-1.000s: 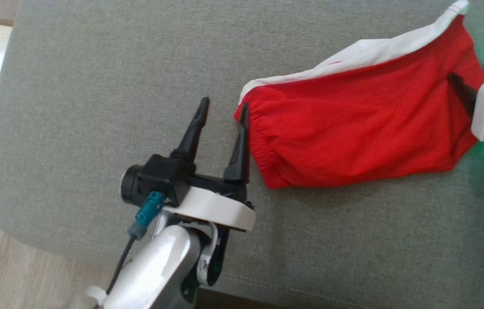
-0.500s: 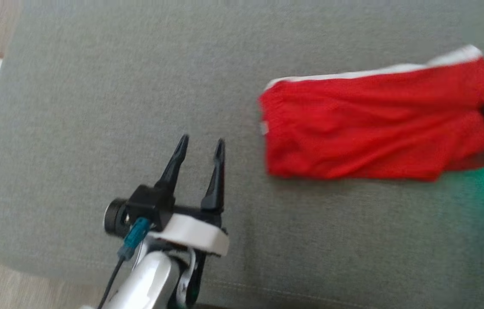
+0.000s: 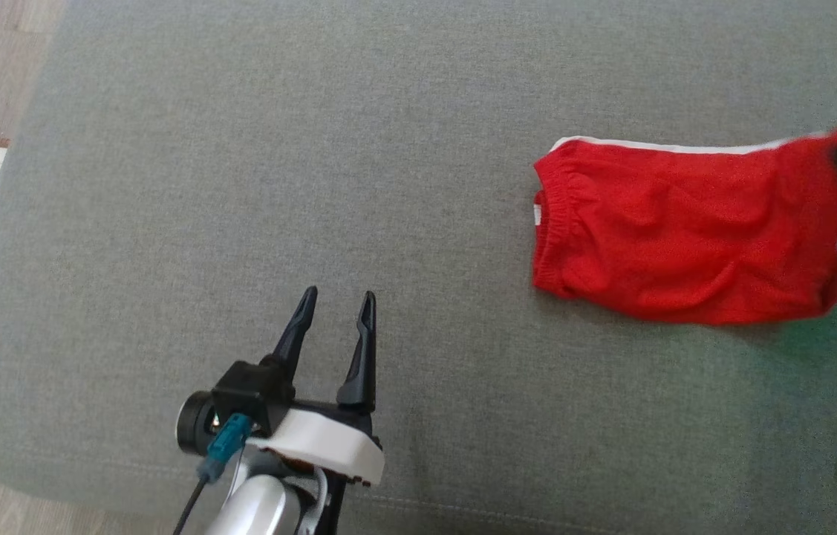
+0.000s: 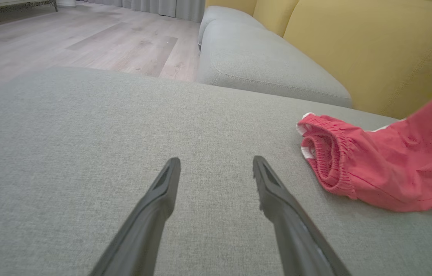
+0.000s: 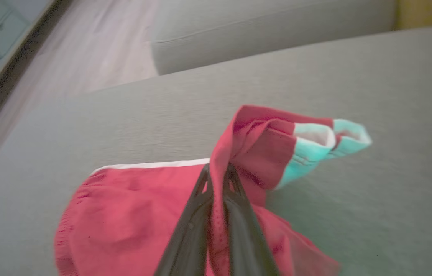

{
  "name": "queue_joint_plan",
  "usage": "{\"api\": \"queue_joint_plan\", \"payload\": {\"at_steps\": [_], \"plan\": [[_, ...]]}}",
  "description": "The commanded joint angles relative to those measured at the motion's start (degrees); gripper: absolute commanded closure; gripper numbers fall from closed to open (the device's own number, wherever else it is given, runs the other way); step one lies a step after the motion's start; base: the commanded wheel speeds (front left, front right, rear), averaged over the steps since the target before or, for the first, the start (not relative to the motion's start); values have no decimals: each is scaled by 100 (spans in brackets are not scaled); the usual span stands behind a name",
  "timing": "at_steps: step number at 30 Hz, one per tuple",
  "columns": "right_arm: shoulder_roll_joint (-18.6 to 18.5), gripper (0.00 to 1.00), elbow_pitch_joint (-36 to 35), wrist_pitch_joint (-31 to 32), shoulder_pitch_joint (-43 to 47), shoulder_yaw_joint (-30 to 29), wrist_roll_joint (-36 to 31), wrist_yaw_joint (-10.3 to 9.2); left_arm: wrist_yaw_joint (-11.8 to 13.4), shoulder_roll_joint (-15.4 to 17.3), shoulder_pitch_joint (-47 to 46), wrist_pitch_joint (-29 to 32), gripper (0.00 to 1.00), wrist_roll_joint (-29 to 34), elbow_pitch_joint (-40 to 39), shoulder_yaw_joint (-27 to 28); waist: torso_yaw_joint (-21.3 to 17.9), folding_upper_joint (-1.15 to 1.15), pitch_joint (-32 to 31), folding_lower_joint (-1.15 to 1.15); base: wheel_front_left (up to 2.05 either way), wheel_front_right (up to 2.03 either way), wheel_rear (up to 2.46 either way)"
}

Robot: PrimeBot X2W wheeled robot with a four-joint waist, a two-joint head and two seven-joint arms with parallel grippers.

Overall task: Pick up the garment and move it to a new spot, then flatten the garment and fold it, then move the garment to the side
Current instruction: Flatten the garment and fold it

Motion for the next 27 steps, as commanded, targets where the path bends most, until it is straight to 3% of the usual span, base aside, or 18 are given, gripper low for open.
{"api": "queue_joint_plan", "payload": {"at_steps": [1,7,18,20,21,22,27], "plan": [[33,100,-392,65,-212,388,-5,39,-35,-31,-58,-68,0,2,-137,197,7,0,12,0,0,0,0],[430,100,-470,163,-93,1954,-186,39,-48,-38,-159,-69,0,-145,-119,22,170,0,102,0,0,0,0],[571,100,395,-778,-283,2761,-471,39,40,-39,-204,-69,0,-319,24,-58,382,0,85,0,0,0,0],[610,64,494,-933,-312,2803,-494,39,40,-39,-179,-69,0,-354,49,-91,364,0,39,0,0,0,0],[629,22,543,-1014,-324,2819,-533,39,40,-39,-174,-69,0,-367,60,-112,356,0,21,0,0,0,0],[641,0,598,-1092,-331,2846,-585,39,40,-40,-174,-69,0,-379,70,-133,348,0,3,0,0,0,0],[713,0,767,-1471,-337,3032,-602,39,40,-40,-175,-69,0,-417,108,-181,325,0,-72,0,0,0,0]]}}
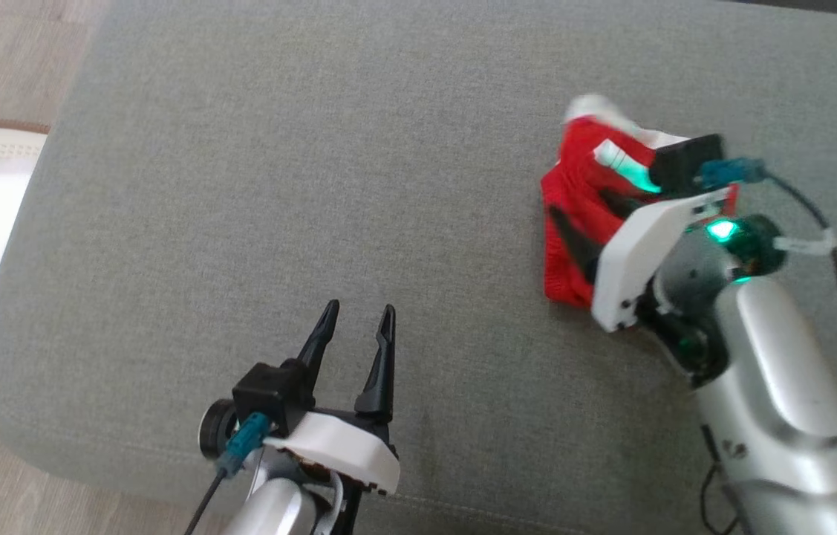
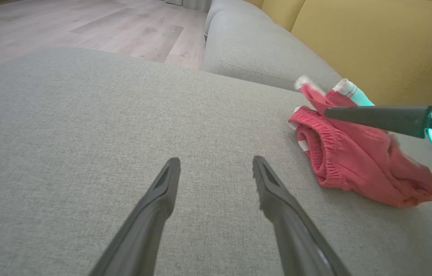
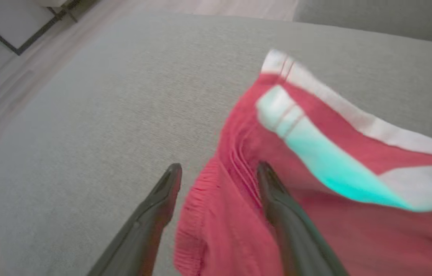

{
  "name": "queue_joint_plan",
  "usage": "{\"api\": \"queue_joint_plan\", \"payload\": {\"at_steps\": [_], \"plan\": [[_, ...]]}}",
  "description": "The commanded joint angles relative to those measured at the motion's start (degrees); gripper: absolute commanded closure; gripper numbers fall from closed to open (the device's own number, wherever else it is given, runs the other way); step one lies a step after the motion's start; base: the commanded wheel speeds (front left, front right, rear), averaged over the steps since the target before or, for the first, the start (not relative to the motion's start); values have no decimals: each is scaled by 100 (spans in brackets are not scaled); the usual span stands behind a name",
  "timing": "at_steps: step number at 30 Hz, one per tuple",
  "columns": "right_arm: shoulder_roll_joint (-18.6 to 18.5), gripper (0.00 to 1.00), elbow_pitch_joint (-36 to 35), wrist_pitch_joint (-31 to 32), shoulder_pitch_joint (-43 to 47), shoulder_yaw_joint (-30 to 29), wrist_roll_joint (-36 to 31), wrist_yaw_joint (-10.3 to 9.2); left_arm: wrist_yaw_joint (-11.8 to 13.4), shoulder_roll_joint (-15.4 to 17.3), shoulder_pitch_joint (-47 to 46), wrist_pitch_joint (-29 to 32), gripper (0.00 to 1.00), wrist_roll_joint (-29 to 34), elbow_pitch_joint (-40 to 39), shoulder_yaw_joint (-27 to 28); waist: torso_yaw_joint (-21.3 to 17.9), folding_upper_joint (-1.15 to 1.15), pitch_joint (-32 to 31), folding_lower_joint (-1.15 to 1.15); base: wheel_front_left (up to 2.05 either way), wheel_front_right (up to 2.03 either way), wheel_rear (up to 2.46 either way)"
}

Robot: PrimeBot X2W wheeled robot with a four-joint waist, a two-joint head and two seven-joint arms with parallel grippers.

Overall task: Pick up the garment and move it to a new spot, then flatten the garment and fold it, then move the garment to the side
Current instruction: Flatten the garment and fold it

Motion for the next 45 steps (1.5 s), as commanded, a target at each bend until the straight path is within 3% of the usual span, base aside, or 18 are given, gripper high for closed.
{"api": "queue_joint_plan", "payload": {"at_steps": [1,10,16,23,31,37,38,39,40,45], "plan": [[149,0,-193,-70,-212,167,31,39,23,-22,-85,-70,0,-49,-158,142,-12,0,-15,0,0,0,0],[226,0,169,-886,-48,1340,591,39,17,-22,41,-70,0,-47,-43,251,-183,0,-286,0,0,0,0],[35,0,-29,-1861,351,1512,488,39,46,-22,315,-70,0,24,-33,458,-412,0,-720,0,0,0,0],[-359,0,-522,-3240,1518,355,-582,39,-59,-22,754,-70,0,286,-22,799,-678,0,-1226,0,0,0,0],[-186,0,-568,-4236,2832,-1051,-1239,39,-243,15,1211,-70,0,684,-135,1268,-865,0,-1577,0,0,0,0],[-19,0,-424,-4564,3097,-1387,-1390,39,-398,9,1396,-70,0,865,-277,1520,-880,0,-1625,0,0,0,0],[11,55,-376,-4563,2997,-1408,-1346,39,-453,3,1402,-70,0,906,-331,1550,-857,0,-1581,0,0,0,0],[9,89,-351,-4531,2910,-1385,-1321,39,-479,0,1387,-70,0,922,-363,1557,-840,0,-1545,0,0,0,0],[-16,100,-323,-4474,2801,-1337,-1293,39,-500,-3,1366,-70,0,935,-390,1562,-819,0,-1502,0,0,0,0],[-136,100,-196,-4226,2072,-1217,-1262,39,-557,-14,1168,-70,0,950,-492,1552,-719,0,-1101,0,0,0,0]]}}
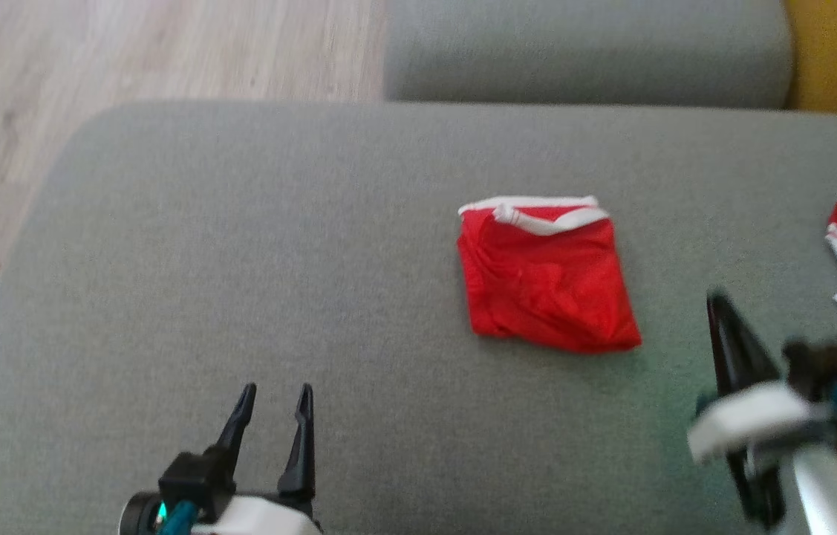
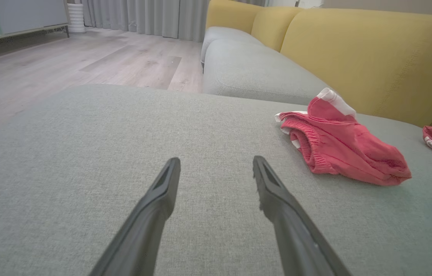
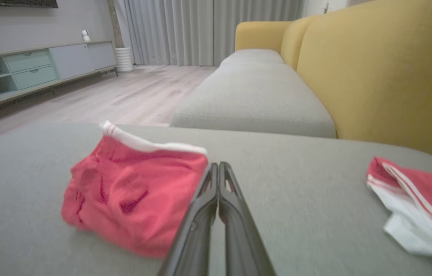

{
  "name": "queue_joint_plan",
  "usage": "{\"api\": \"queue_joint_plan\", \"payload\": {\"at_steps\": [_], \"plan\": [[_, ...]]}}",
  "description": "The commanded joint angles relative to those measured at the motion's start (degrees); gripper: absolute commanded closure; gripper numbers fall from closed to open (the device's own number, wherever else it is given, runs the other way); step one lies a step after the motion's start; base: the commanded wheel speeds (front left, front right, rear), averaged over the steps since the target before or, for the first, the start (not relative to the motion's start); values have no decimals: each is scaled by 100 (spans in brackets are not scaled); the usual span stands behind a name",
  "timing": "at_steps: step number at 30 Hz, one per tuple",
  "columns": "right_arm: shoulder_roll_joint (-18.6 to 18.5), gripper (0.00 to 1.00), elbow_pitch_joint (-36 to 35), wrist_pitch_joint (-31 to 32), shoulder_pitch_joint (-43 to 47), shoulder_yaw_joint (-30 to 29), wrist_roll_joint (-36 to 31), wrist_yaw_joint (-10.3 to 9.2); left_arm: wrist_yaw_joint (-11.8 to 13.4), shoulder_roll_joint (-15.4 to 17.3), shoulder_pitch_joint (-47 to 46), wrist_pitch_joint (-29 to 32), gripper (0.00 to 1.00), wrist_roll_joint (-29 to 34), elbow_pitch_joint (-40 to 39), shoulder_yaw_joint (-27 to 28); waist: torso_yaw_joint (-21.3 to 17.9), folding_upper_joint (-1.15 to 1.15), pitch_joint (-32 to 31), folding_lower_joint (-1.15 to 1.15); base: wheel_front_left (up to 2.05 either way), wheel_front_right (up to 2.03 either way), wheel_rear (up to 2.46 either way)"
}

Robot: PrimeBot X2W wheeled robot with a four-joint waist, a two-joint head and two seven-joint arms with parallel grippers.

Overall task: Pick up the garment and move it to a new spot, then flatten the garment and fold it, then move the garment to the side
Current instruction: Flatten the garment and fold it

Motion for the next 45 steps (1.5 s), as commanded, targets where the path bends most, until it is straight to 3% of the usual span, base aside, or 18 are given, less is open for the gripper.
{"api": "queue_joint_plan", "payload": {"at_steps": [1,10,19,29,35,40,45], "plan": [[-131,100,-127,22,-556,184,-1,39,-27,-38,-402,-70,0,28,-200,143,110,0,318,0,0,0,0],[-207,100,1484,376,-2136,994,-109,39,130,-43,-982,-70,0,-331,-189,-264,500,0,983,0,0,0,0],[25,100,2415,135,-2357,1531,7,39,285,-44,-1016,-70,0,-458,-164,-297,578,0,941,0,0,0,0],[169,100,2213,197,-2303,2993,500,39,330,-44,-1046,-70,0,-512,-197,-339,558,0,980,0,0,0,0],[167,100,1919,223,-2274,3580,809,39,351,-44,-1009,-70,0,-536,-193,-343,551,0,899,0,0,0,0],[6,100,1613,293,-2291,3650,962,39,371,-44,-971,-70,0,-537,-215,-342,511,0,839,0,0,0,0],[-292,100,1136,620,-2311,3364,1048,39,370,-44,-930,-70,0,-532,-218,-366,467,0,744,0,0,0,0]]}}
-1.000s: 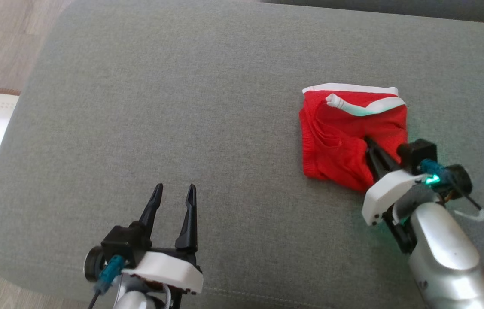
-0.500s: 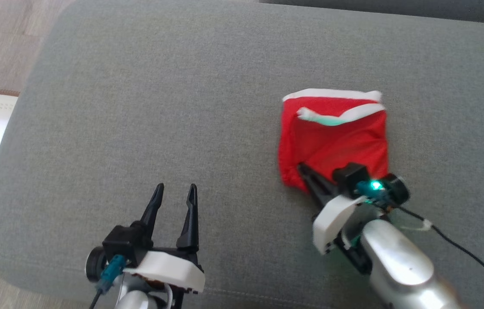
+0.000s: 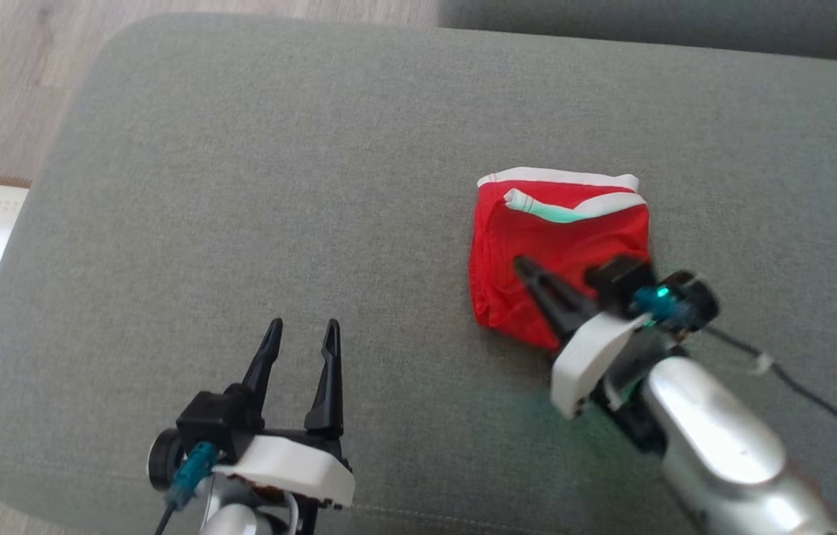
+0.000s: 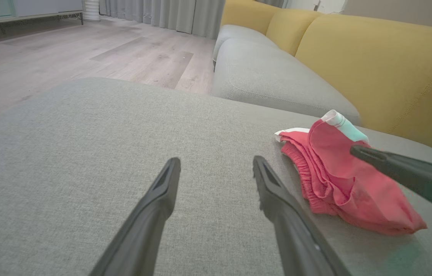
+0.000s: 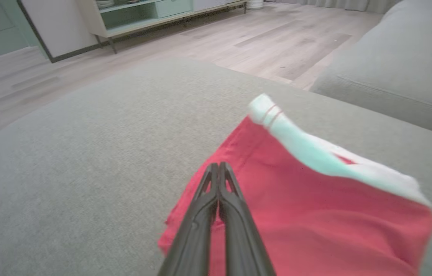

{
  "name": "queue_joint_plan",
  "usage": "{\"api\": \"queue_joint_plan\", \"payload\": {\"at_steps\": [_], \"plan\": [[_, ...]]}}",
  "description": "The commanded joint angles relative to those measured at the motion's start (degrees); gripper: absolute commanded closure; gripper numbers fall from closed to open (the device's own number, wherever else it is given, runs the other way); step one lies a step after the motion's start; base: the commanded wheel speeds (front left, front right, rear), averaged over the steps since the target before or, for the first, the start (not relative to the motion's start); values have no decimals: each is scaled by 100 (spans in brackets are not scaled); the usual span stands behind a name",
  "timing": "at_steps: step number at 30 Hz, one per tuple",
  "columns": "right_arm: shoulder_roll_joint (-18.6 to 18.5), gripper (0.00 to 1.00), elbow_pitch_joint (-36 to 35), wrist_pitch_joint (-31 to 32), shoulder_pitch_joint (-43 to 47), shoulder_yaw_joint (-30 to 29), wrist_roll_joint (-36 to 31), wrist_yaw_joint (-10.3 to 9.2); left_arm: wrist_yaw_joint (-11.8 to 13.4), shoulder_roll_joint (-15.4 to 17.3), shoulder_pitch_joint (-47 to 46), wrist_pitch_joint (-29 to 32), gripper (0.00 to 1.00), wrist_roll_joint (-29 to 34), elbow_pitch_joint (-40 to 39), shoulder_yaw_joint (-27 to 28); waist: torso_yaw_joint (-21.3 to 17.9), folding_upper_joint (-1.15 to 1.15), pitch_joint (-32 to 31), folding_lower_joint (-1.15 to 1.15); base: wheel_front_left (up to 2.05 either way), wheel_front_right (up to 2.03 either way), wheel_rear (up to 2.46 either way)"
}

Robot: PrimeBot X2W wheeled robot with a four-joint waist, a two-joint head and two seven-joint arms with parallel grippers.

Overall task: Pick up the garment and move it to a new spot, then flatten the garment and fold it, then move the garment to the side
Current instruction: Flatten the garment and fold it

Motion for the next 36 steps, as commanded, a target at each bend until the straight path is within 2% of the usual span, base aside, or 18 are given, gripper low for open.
{"api": "queue_joint_plan", "payload": {"at_steps": [1,5,10,17,20,29,33,36], "plan": [[-31,100,-312,124,-127,-47,48,39,11,-20,-55,-70,0,-24,-211,160,-12,0,-15,0,0,0,0],[-317,100,-682,610,-112,-303,52,39,1,-20,-86,-70,0,-31,-252,134,21,0,71,0,0,0,0],[-606,100,-794,1104,-318,-464,5,39,-10,-20,-241,-70,0,-119,-294,1,217,0,339,0,0,0,0],[-895,100,-322,1570,-896,-443,-16,39,38,-20,-500,-70,0,-276,-326,-235,619,0,699,0,0,0,0],[-887,100,-24,1620,-1187,-449,4,39,70,-20,-600,-70,0,-339,-345,-313,747,0,808,0,0,0,0],[-737,100,965,1323,-1693,-505,-19,39,138,-20,-748,-70,0,-447,-339,-474,966,0,810,0,0,0,0],[-528,100,1187,808,-1696,-600,-82,39,159,-20,-669,-70,0,-391,-319,-368,826,0,548,0,0,0,0],[-388,100,1190,225,-1581,-883,-184,39,142,-20,-525,-70,0,-285,-260,-218,628,0,270,0,0,0,0]]}}
